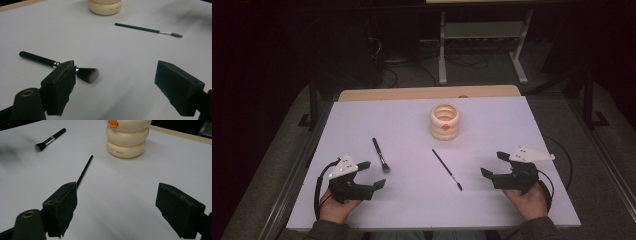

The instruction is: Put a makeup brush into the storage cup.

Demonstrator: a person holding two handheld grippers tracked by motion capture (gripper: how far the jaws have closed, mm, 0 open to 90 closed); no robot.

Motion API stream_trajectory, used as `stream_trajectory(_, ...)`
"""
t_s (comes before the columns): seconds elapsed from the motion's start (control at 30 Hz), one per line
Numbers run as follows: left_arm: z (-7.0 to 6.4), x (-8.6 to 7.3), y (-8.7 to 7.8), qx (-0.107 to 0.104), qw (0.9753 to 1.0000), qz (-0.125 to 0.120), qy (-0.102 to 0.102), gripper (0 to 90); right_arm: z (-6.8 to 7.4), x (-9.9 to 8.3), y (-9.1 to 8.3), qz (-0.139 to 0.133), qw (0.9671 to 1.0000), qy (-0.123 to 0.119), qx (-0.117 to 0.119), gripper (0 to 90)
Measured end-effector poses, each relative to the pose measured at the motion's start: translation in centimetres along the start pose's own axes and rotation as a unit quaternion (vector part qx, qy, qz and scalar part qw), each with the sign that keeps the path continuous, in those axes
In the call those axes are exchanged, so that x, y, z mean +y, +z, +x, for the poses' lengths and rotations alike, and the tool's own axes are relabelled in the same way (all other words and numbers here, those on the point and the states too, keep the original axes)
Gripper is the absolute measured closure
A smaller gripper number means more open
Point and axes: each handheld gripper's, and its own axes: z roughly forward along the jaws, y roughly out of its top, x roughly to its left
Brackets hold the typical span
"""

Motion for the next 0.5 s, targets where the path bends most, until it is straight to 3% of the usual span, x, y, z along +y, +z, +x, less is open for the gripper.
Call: stream_trajectory(0.5, 0.22, -0.02, 0.14, 0.0, 1.0, 0.002, -0.001, 16.6, 0.0, 0.01, 0.09, 0.006, 1.0, -0.004, 0.0, 16.5)
